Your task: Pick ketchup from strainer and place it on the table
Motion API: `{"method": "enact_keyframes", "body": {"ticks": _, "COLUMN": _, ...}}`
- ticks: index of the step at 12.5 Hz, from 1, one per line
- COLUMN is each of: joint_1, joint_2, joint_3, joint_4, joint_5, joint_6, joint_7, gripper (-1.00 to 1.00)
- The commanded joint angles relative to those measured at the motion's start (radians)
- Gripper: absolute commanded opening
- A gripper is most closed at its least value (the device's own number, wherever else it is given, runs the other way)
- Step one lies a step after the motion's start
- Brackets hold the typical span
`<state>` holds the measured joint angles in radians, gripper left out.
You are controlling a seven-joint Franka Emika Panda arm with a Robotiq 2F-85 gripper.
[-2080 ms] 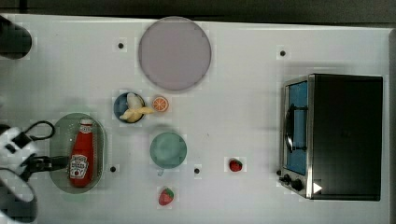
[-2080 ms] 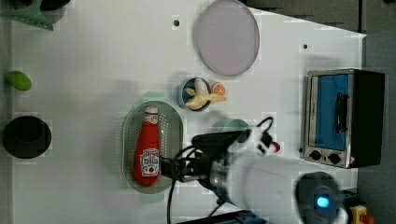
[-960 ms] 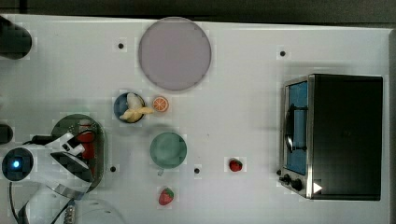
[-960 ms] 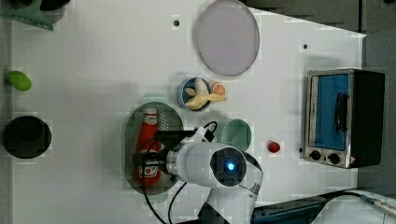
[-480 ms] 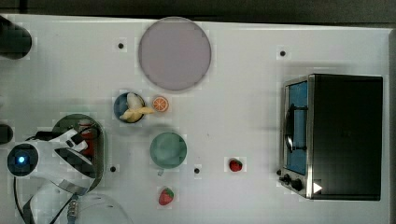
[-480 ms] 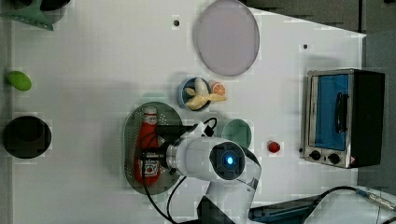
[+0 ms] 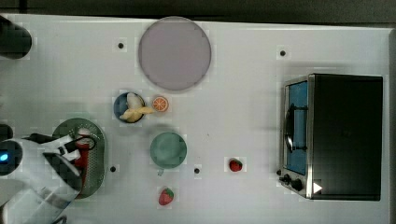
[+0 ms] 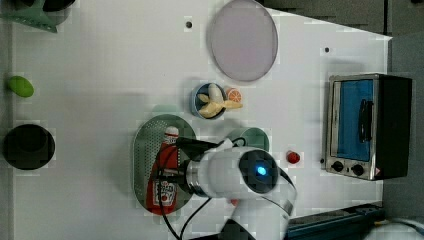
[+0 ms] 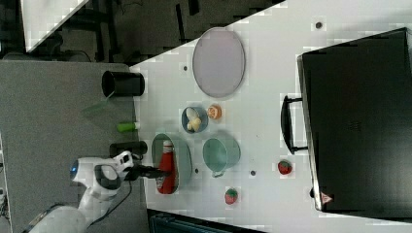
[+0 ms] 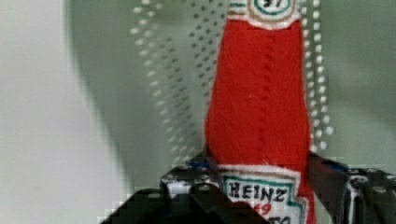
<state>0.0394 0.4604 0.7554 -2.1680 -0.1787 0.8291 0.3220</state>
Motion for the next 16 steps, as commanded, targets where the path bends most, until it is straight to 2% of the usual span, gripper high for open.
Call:
{"method": "enact_keyframes", "body": {"ticks": 1, "joint_1": -0.056, "joint_2": -0.144, "joint_3": 0.093, "joint_4": 0.080, "joint_5": 0.056, "joint_6": -0.073, "joint_7": 0.007, "gripper": 0.21}}
{"method": "enact_keyframes", "body": {"ticks": 3, "joint_1": -0.077, "joint_2": -0.203, "joint_3": 0.106, "joint_4": 0.140, "joint_5": 0.083, "joint_6": -0.179, "joint_7": -0.054, "gripper": 0.21}}
{"method": "enact_keyframes", "body": {"ticks": 6, "joint_1": -0.110, "joint_2": -0.245, "joint_3": 0.101, "joint_4": 0.261, "joint_5": 0.175, "joint_6": -0.408, "joint_7": -0.177, "gripper": 0.21}}
{"method": "enact_keyframes", "body": {"ticks": 9, "joint_1": -0.177, "joint_2": -0.260, "joint_3": 0.078, "joint_4": 0.372, "joint_5": 0.180, "joint_6": -0.573, "joint_7": -0.269, "gripper": 0.21}}
{"method": "enact_keyframes", "body": {"ticks": 13, "joint_1": -0.281, "joint_2": -0.304, "joint_3": 0.003, "joint_4": 0.415, "joint_5": 0.170, "joint_6": -0.595, "joint_7": -0.321, "gripper": 0.21}}
{"method": "enact_keyframes", "body": {"ticks": 16, "joint_1": -0.336, "joint_2": -0.333, "joint_3": -0.075, "joint_4": 0.412, "joint_5": 0.169, "joint_6": -0.596, "joint_7": -0.329, "gripper": 0.21}}
